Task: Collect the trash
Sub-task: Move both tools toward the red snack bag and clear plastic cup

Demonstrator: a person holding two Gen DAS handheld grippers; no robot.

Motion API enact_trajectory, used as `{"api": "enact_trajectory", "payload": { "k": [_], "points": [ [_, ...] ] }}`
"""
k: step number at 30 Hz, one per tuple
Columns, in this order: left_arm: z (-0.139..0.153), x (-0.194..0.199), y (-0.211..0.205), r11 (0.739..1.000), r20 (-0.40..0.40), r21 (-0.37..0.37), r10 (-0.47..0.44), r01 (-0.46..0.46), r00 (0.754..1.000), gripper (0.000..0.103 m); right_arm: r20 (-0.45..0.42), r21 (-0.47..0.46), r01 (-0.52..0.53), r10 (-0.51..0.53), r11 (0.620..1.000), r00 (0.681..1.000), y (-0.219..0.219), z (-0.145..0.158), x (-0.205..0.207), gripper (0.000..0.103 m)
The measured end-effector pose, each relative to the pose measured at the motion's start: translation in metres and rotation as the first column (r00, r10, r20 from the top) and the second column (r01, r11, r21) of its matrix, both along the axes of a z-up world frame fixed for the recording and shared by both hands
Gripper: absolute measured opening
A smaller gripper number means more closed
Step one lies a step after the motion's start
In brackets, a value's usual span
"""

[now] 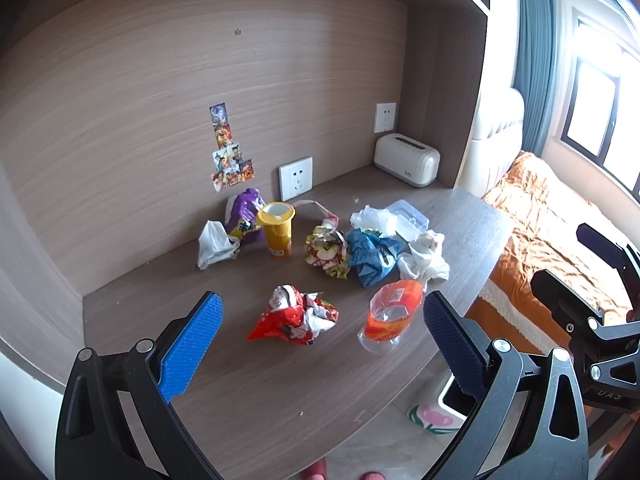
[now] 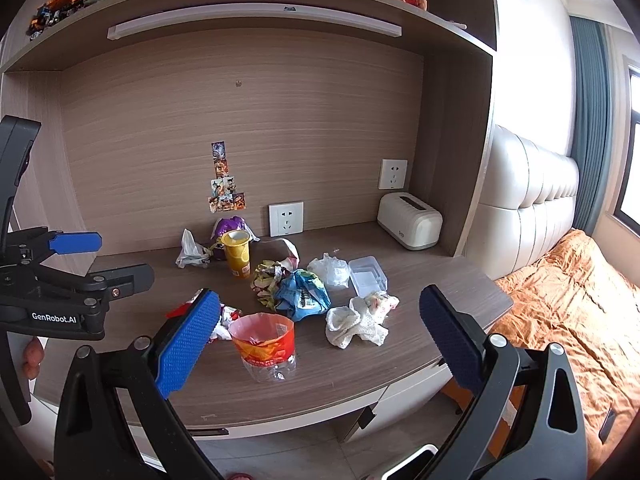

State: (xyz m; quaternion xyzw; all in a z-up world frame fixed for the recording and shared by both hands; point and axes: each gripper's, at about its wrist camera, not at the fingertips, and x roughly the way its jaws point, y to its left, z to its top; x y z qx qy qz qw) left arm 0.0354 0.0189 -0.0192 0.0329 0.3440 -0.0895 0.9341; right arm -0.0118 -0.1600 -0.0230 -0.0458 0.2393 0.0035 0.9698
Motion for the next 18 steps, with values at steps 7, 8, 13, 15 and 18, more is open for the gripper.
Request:
{"api": "enact_trajectory", "payload": {
  "k": [7,8,13,15,18],
  "points": [
    [-0.0012,-0.0005,0.001,1.0,-0.003,-0.005,0.001,-0.001,1.0,0.099,0.004,0.002,-0.002,0.002,1.0,1.0,0.0002,0.0,0.0,0.099],
    [-0.0013,-0.0005,0.001,1.0,-0.003,-0.005,0.0,0.0,1.0,0.099,0.002,0.003,-0.004,0.004,1.0,1.0,0.0004,-0.0002,0.0002,0.099],
    [-0.0014,-0.0006,0.0009,1.0,-0.004,-0.005,0.0,0.0,1.0,0.099,-0.002,0.003,-0.006,0.006,1.0,1.0,0.002,-0.0013,0.0008,0.099],
    [-0.0018,-0.0013,0.0005,1.0,-0.005,-0.003,0.0,0.0,1.0,0.099,-0.007,0.001,-0.008,0.008,1.0,1.0,0.0023,-0.0015,0.0016,0.099],
    [-0.0042,-0.0015,0.0018,1.0,-0.007,-0.002,0.0,0.0,1.0,0.099,-0.011,0.004,-0.011,0.011,1.0,1.0,0.0033,-0.0017,0.0036,0.099]
  ]
}}
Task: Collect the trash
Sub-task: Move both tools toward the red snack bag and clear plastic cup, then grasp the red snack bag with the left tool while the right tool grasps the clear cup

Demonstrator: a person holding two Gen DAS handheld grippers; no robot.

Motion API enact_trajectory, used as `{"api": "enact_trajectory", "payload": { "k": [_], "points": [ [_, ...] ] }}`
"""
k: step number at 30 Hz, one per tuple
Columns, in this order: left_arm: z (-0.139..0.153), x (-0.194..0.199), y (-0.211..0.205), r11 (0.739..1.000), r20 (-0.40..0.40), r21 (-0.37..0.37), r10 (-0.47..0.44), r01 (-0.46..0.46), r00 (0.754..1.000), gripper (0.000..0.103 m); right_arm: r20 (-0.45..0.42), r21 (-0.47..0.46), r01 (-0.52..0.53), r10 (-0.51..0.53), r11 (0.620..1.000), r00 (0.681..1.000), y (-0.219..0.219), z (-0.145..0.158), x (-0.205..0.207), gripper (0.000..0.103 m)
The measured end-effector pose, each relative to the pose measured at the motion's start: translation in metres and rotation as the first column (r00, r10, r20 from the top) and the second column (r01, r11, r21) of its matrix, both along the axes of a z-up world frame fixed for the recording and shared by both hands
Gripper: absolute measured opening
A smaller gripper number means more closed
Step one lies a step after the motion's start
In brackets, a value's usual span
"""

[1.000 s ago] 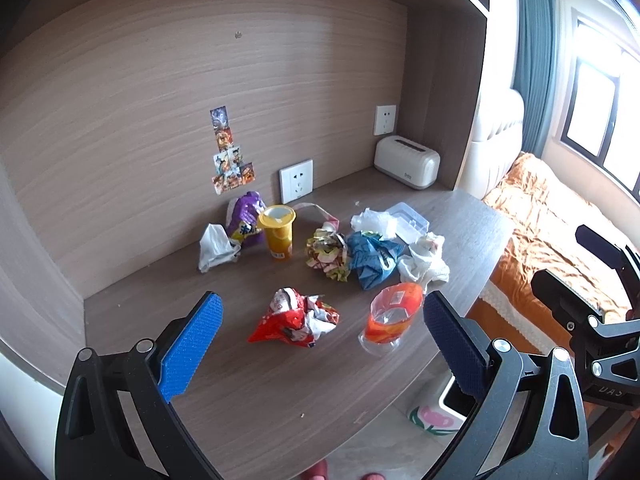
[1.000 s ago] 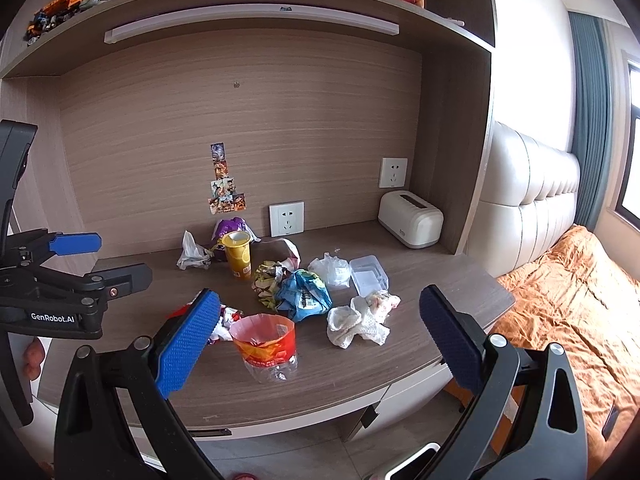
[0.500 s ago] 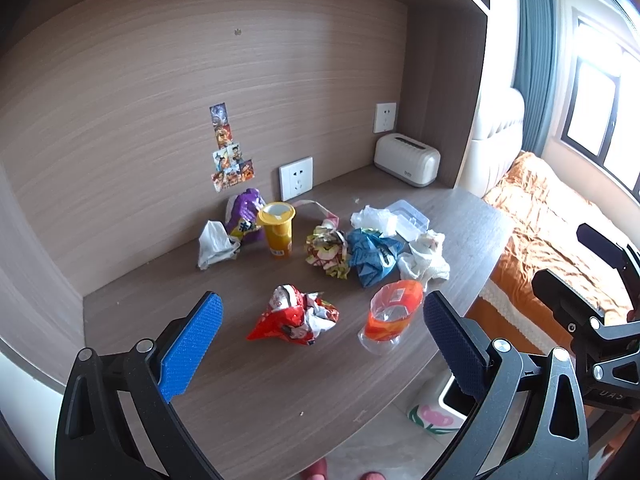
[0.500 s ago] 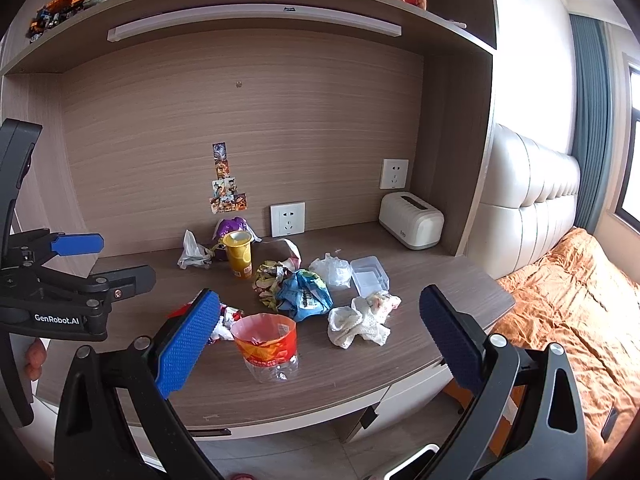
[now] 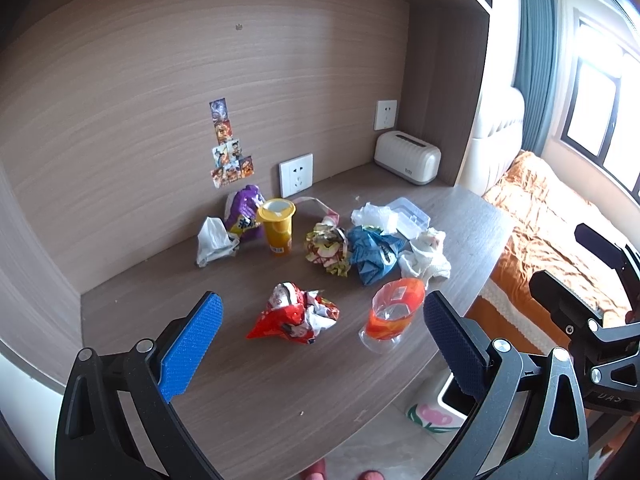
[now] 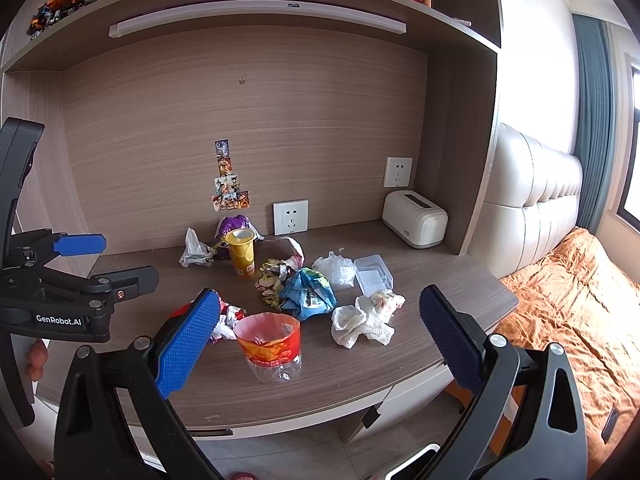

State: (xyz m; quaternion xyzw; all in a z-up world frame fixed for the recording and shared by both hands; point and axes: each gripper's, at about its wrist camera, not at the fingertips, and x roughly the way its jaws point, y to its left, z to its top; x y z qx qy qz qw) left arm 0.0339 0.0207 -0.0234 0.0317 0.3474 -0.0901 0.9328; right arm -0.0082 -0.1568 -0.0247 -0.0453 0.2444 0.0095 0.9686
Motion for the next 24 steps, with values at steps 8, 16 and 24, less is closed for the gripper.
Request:
{"api": "enact_trajectory", "payload": {
  "k": [8,16,24],
  "points": [
    [-0.002,0.003,0.003,1.0,-0.001,-0.001,0.002,-0.002,1.0,0.099,-0.011,0.008,-0.012,0.012,1.0,1.0,0.006,-0.004,0.009,0.099],
    [-0.037,0.016,0.01,0.996,0.012,0.058,-0.068,0.067,0.998,0.099,-0.075,0.026,-0.043,0.045,0.999,0.996,0.017,-0.036,0.03,0.099],
    [-0.086,0.058,0.031,0.991,-0.068,0.052,-0.117,0.12,0.991,0.099,-0.202,-0.003,-0.046,0.044,0.999,0.978,0.037,-0.092,0.06,0.099]
  ]
}}
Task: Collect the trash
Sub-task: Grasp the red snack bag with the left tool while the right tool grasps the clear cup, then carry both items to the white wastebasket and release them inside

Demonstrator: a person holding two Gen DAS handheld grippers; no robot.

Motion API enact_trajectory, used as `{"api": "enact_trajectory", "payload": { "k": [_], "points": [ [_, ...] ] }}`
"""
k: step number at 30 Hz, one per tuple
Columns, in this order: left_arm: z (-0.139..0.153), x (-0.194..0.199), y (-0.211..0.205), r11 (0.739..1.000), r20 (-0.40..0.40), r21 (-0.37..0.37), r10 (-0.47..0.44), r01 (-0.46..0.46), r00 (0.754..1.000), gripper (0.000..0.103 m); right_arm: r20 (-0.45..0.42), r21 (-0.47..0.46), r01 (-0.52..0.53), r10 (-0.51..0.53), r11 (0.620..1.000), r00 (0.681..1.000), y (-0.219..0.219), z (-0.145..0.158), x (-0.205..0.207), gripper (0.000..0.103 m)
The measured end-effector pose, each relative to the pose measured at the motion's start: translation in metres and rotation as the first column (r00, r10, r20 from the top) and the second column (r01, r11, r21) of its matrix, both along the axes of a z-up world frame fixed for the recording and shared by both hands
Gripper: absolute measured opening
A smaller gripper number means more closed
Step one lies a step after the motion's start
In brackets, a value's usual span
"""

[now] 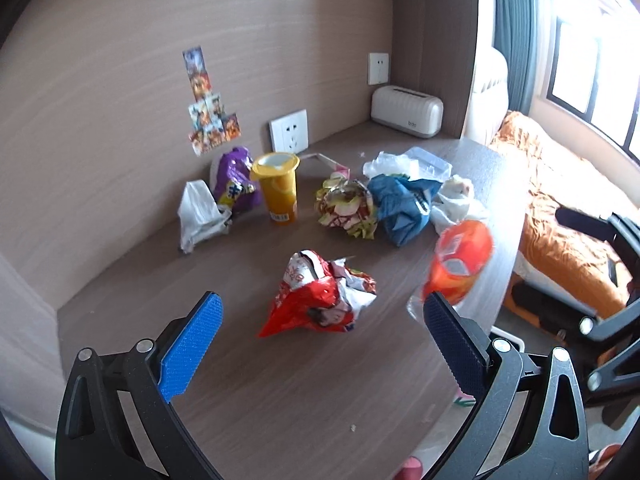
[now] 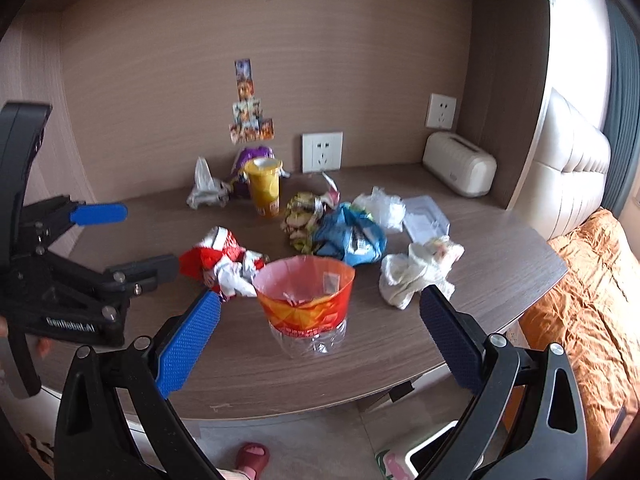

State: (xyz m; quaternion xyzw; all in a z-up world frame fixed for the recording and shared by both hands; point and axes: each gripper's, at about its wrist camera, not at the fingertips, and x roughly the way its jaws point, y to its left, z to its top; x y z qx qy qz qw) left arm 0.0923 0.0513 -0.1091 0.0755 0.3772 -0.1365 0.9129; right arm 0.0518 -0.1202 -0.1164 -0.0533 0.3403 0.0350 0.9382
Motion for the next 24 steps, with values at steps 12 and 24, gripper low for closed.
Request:
{"api": "enact_trajectory", "payload": {
  "k": [12,24],
  "points": [
    [-0.062,0.073,-0.001,0.991,-0.101,0.006,-0.133,0.134,0.986,0.099,-0.082,0.026,0.053,-0.051,0.998,0.995,0.004,-0.058,0.052,0.099],
    [-0.075,0.095,-0.01,0.958,-0.164,-0.032,-0.286,0.285,0.944,0.073,-0.085,0.025,0.125,-0.122,0.992,0.989,-0.001,-0.047,0.066,0.073]
  ]
}}
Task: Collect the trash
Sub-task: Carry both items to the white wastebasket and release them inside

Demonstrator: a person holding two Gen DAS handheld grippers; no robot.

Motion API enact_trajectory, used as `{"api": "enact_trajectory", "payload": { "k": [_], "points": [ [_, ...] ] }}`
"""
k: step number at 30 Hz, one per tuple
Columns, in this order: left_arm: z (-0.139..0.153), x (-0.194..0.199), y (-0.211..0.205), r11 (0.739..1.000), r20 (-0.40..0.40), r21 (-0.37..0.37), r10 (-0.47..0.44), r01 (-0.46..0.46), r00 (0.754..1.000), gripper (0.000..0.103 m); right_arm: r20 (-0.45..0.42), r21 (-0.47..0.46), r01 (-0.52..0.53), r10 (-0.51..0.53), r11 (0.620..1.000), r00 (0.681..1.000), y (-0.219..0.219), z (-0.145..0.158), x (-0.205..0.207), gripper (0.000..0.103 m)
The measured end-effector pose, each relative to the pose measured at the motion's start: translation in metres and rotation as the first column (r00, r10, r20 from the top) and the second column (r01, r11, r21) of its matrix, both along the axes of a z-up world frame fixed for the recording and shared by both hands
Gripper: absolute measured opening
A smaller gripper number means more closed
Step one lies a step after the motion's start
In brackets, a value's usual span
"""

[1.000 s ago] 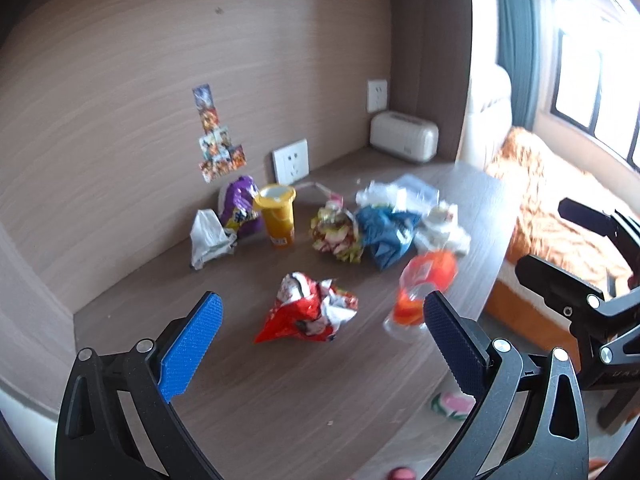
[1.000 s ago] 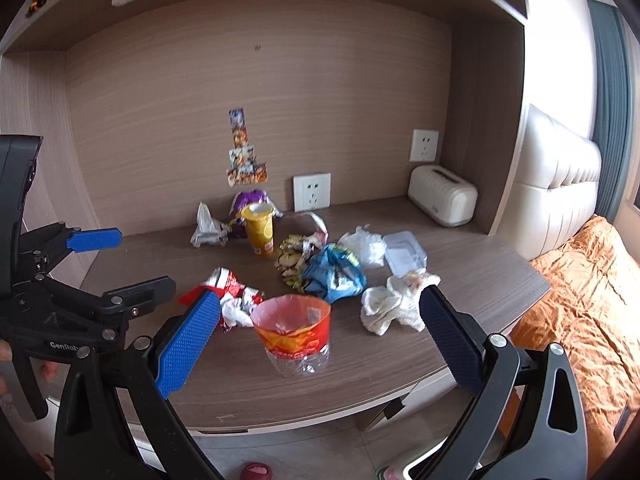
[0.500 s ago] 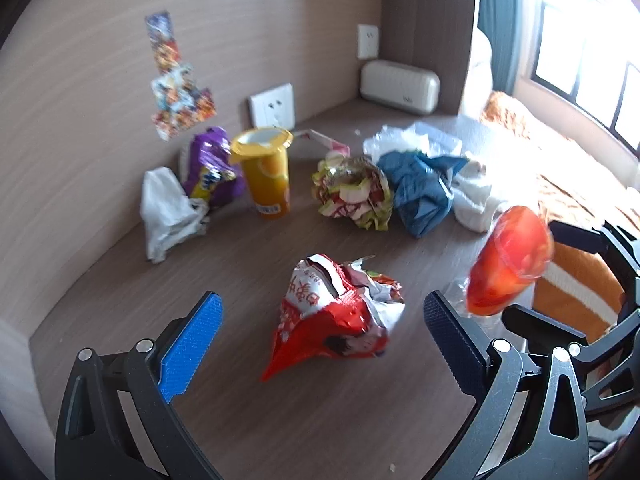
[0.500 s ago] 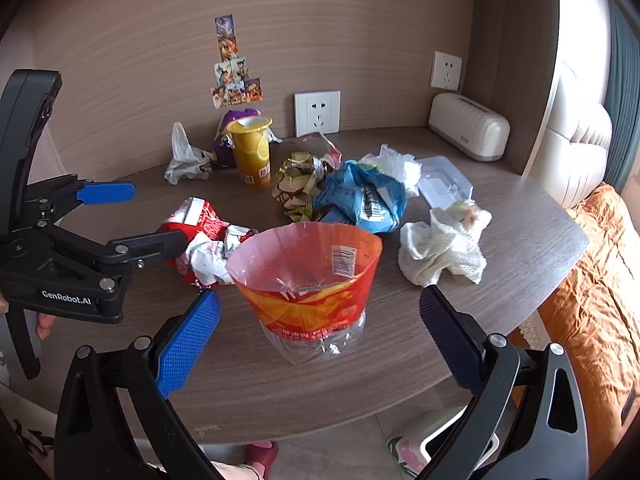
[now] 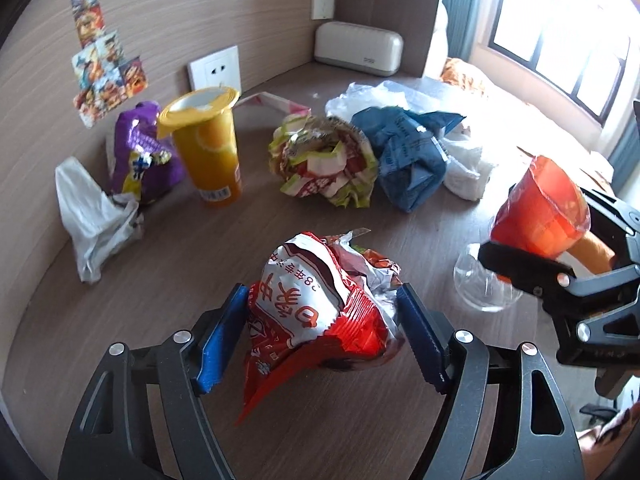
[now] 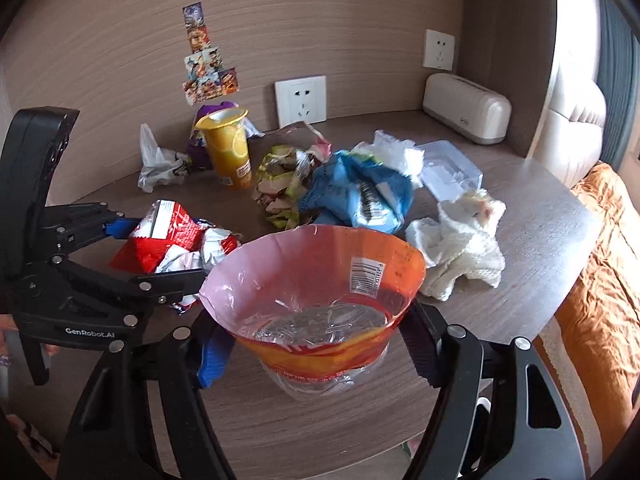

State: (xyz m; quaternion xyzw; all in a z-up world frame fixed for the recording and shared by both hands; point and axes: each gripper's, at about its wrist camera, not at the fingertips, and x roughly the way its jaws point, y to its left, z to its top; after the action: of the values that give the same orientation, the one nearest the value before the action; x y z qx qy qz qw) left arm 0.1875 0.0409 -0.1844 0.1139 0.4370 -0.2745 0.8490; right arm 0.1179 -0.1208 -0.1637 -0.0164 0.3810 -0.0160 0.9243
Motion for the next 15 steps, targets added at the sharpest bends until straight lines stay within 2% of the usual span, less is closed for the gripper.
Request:
{"api": "enact_trajectory", "payload": {
  "k": [7,11,15],
  "points": [
    [0.035,-0.004,-0.034,0.987,0.055,-0.067,-0.141,0.145,0.988,0.073,0.077,-0.059,0.142,-0.137,0.988,0.988,-0.031,0.045,-0.025,0.073],
    [0.046,-0.014,-0.084,0.961,0.09,-0.081,-0.257,0.264,0.962,0.073,0.107,-0.082,0.249,-0.239,0.965,0.965,-0.071,0.06,-0.059,0.073],
    [0.041,-0.037,-0.151,0.927,0.101,-0.077,-0.359,0.367,0.928,0.073,0.11,-0.112,0.352,-0.341,0.929,0.934,-0.126,0.065,-0.104,0.073]
  ]
}}
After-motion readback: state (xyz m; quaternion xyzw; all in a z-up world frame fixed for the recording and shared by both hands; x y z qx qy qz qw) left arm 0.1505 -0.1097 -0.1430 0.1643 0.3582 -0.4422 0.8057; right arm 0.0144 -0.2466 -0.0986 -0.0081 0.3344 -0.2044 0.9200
